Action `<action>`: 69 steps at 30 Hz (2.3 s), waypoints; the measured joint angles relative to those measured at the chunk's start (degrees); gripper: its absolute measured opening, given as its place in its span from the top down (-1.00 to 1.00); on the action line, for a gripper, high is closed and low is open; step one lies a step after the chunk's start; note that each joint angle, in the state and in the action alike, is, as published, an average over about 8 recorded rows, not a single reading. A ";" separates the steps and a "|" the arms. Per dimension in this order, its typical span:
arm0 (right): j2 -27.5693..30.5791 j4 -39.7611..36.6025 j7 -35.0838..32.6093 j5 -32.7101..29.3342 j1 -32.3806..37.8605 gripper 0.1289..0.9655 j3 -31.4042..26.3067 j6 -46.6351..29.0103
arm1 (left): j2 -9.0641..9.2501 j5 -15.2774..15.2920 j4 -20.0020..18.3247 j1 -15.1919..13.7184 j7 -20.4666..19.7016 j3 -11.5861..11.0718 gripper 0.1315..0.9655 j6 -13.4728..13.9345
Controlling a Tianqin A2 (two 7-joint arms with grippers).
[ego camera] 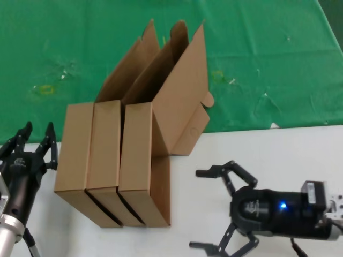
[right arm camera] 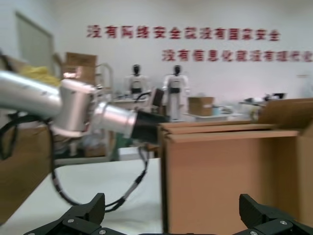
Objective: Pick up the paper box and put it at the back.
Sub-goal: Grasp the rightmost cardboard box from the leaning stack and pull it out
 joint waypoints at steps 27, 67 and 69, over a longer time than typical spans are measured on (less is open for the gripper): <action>-15.67 -23.22 -9.55 -15.91 15.25 -1.00 -2.61 -5.01 | 0.00 0.00 0.00 0.00 0.00 0.00 0.96 0.00; -16.90 -25.65 -9.33 -20.01 16.31 0.08 0.74 -6.74 | 0.00 0.03 0.00 0.00 -0.03 0.00 0.97 0.00; -16.89 -25.66 -9.32 -20.09 16.29 0.21 0.79 -6.82 | 0.00 0.03 0.00 0.00 -0.03 0.00 0.97 0.00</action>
